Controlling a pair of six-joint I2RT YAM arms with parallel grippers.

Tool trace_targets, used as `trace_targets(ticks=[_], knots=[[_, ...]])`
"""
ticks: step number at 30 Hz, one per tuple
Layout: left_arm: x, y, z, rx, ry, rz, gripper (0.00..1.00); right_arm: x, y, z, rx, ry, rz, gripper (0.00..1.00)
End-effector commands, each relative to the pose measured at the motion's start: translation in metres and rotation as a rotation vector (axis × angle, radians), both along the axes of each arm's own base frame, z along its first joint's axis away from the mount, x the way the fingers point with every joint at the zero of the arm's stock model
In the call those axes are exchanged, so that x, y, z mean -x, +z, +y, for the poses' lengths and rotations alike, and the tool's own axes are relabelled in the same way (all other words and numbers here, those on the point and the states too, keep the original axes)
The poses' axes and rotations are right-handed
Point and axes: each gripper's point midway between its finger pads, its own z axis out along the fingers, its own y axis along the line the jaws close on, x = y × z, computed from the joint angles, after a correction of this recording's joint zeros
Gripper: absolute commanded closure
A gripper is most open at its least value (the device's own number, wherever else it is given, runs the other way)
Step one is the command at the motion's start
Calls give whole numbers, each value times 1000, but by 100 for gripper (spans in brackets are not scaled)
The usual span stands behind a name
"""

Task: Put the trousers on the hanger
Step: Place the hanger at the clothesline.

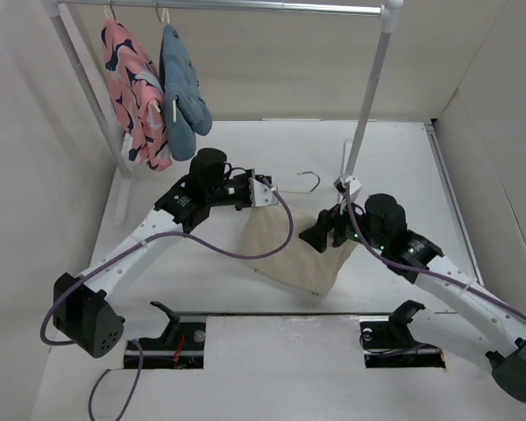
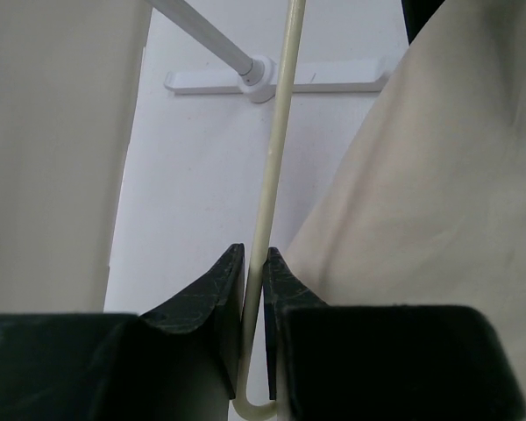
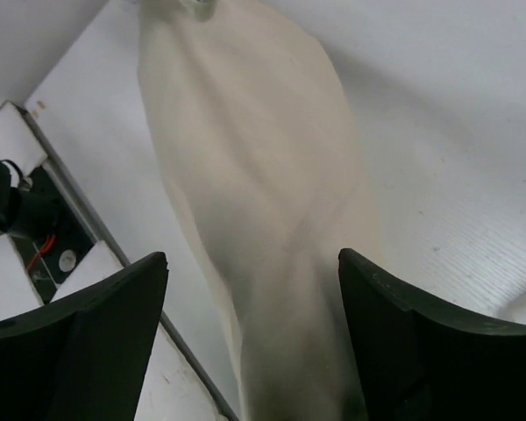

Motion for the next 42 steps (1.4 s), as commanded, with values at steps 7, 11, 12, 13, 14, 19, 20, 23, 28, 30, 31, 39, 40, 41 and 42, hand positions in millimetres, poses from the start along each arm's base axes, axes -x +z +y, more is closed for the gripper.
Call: trace_targets(ticks=[7,11,12,13,14,19,20,23,28,30,31,39,40,41,42], knots=[[-1,111,-3,195,-33,-301,100,-18,28,-34,174,-161,-79,0],[11,113,-4,187,-88,-324,100,-28,48,-39,252,-157,-141,0],[11,118,-4,192,-88,-332,100,-28,48,-40,283,-145,-137,0],[10,121,-4,199,-88,-344,100,-31,37,-40,336,-124,-126,0],[11,127,-4,214,-84,-346,100,-30,32,-39,361,-105,-113,0],[7,143,0,267,-52,-325,100,-20,11,-37,414,-22,-72,2],[8,142,0,272,-49,-312,100,-22,13,-35,405,-25,-82,2],[9,146,1,285,-60,-301,100,-20,20,-32,373,-12,-105,21],[12,163,4,363,-35,-256,100,-17,35,-26,303,-6,-125,88],[13,167,3,388,-31,-238,100,-15,45,-27,274,-15,-148,100],[11,167,5,391,-21,-228,100,-14,52,-28,260,-18,-165,100],[6,175,8,447,33,-185,45,-19,99,-39,258,-102,-179,100],[4,175,9,456,54,-168,37,-19,111,-39,250,-104,-188,100],[3,177,10,466,65,-165,18,-24,114,-40,263,-119,-184,100],[1,183,15,484,95,-174,12,-26,129,-44,264,-147,-198,100]])
